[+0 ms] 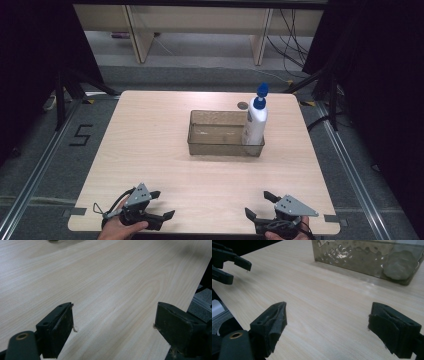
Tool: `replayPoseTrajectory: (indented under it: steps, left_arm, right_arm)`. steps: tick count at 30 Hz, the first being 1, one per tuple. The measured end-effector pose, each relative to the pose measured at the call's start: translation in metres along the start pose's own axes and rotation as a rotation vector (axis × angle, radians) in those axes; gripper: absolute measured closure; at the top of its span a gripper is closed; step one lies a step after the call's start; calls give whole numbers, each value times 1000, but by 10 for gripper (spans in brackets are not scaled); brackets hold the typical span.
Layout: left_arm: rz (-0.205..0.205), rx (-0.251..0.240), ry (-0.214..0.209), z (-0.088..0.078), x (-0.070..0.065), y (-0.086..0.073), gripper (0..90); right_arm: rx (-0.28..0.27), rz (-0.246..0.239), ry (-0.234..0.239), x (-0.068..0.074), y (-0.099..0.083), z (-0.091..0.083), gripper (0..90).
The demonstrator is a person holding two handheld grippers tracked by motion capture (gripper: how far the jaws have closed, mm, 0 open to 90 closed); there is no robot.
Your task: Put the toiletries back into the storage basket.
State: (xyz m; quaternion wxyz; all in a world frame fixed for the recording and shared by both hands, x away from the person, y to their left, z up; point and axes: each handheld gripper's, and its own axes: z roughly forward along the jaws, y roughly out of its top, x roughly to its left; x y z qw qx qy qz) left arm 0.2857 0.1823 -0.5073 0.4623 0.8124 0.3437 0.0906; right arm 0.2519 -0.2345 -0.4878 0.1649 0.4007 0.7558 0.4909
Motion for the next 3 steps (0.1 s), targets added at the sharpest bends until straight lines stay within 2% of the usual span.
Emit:
replayPoseTrajectory:
  steps: [1,3]
  left_arm:
    - [-1,10,2,-1,0,1,148]
    - [1,11,2,-1,1,1,148]
  right_arm:
    - [0,15,1,1,0,0,154]
    - [-4,5,0,0,0,0,154]
